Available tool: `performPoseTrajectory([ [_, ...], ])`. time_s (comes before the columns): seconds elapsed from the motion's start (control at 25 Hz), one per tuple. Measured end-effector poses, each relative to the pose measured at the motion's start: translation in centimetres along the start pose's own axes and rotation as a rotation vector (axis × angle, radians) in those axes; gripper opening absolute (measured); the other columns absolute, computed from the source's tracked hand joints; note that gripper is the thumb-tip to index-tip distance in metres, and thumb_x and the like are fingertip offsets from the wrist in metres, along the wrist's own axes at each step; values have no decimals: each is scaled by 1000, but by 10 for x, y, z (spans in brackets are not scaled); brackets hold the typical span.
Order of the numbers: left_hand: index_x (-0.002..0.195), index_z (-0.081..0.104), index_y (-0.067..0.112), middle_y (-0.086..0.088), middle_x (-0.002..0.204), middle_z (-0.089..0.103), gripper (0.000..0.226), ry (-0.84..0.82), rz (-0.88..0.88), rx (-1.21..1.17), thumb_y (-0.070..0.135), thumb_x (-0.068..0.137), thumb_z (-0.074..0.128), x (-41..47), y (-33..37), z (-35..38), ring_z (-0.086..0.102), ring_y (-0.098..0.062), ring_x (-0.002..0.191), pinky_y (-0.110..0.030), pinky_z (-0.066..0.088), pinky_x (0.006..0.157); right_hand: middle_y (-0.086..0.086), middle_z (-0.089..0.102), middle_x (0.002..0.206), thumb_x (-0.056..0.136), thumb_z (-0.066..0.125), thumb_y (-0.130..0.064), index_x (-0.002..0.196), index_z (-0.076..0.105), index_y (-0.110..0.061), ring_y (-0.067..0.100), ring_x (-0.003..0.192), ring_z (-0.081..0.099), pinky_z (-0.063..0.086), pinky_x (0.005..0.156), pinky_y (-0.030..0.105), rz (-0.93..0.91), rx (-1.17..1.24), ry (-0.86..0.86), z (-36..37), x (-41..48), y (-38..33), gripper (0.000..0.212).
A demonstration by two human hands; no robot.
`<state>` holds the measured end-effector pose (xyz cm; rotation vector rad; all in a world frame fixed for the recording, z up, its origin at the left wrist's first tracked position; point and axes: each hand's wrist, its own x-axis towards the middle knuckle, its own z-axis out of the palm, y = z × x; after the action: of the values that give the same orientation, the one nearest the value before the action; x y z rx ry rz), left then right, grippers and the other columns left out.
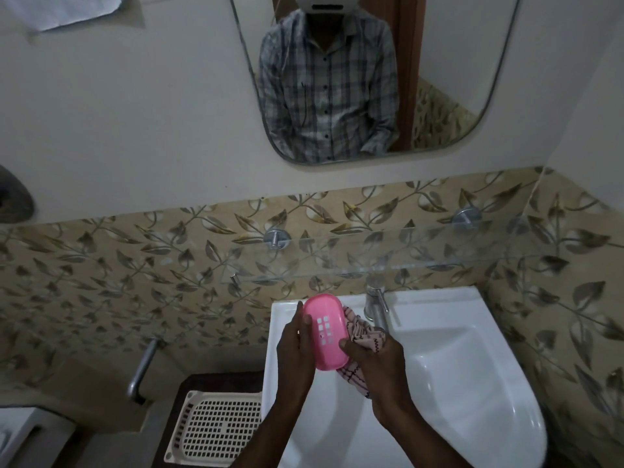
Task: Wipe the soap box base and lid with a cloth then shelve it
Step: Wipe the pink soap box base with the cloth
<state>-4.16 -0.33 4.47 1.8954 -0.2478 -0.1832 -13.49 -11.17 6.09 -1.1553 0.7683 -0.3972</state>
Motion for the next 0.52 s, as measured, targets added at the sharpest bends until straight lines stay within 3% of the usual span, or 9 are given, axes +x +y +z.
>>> performPoseTrajectory([
  [0.08, 143, 48, 21, -9, 135, 57, 72, -207, -205, -100, 71, 91, 37, 4, 7, 1, 61, -19, 118, -33, 57, 91, 1, 79, 93, 69, 87, -18, 103, 73, -19, 24, 88, 75, 61, 81, 48, -91, -96, -72, 7, -5, 0, 37],
  [0.16, 143, 50, 17, -14, 141, 56, 75, -348, -343, -259, 70, 90, 43, 6, 12, 1, 59, -31, 125, -51, 49, 105, -2, 79, 90, 70, 86, -23, 98, 73, -22, 20, 85, 75, 61, 80, 46, -114, -157, -99, 15, -7, 3, 31],
  [0.24, 130, 63, 13, -17, 128, 67, 65, -362, -413, -376, 62, 91, 45, 15, 14, -6, 65, -32, 116, -52, 48, 106, 1, 79, 88, 75, 84, -13, 94, 74, -20, 22, 83, 75, 61, 81, 48, -85, -143, -83, 17, 1, 1, 22],
  [0.32, 129, 64, 13, -17, 127, 68, 62, -448, -460, -441, 59, 97, 39, 24, 15, -13, 64, -33, 119, -51, 46, 108, 5, 78, 88, 78, 80, -4, 93, 73, -16, 25, 84, 74, 61, 80, 47, -82, -175, -98, 14, 14, -6, 20],
  [0.4, 130, 63, 10, -16, 128, 68, 63, -528, -482, -481, 59, 97, 40, 26, 14, -12, 62, -32, 122, -49, 44, 109, 0, 76, 86, 78, 78, -5, 89, 71, -20, 20, 82, 73, 62, 73, 35, -157, -304, -128, 13, 19, -10, 19],
  [0.48, 129, 63, 7, -17, 123, 70, 62, -496, -510, -456, 56, 94, 48, 28, 16, -6, 65, -33, 117, -48, 48, 106, -6, 75, 83, 78, 76, -9, 85, 70, -26, 12, 78, 72, 57, 63, 19, -277, -464, -151, 13, 17, -8, 19],
  [0.52, 128, 63, 5, -19, 121, 71, 61, -463, -533, -446, 54, 94, 49, 29, 16, -5, 66, -34, 115, -48, 50, 103, -5, 75, 84, 77, 74, -7, 85, 71, -27, 11, 78, 72, 56, 62, 17, -313, -521, -211, 15, 15, -6, 22],
])
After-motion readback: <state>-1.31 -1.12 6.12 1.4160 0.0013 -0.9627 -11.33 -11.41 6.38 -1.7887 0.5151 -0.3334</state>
